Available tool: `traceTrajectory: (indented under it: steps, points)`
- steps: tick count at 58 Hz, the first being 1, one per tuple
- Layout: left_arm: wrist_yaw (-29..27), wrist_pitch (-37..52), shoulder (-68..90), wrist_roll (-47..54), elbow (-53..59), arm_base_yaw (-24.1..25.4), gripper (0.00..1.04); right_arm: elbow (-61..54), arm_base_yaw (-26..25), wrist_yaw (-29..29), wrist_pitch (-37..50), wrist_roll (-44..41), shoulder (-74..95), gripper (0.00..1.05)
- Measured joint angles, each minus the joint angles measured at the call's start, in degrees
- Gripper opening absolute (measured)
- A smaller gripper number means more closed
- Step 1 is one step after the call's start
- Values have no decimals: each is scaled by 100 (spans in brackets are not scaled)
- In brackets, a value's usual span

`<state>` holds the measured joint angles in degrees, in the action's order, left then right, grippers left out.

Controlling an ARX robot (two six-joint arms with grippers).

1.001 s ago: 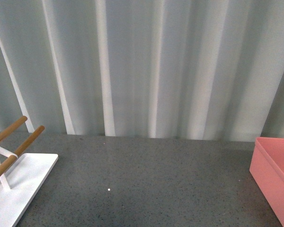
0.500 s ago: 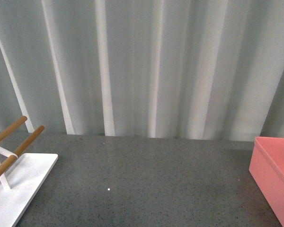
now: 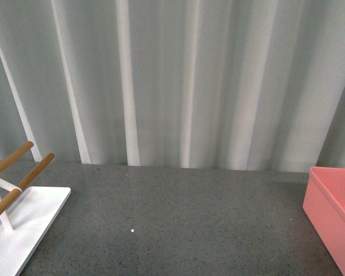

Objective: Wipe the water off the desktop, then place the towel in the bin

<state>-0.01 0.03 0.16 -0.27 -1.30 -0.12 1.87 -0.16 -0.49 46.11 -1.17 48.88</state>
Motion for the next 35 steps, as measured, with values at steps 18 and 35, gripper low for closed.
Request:
traceTrajectory:
  steps: [18, 35]
  points:
    - [0, 0, 2, 0, 0, 0, 98, -33, 2, 4, -1213, 17, -1403, 3]
    - [0, 0, 2, 0, 0, 0, 98, -46, 2, 22, -2142, 22, -2411, 3]
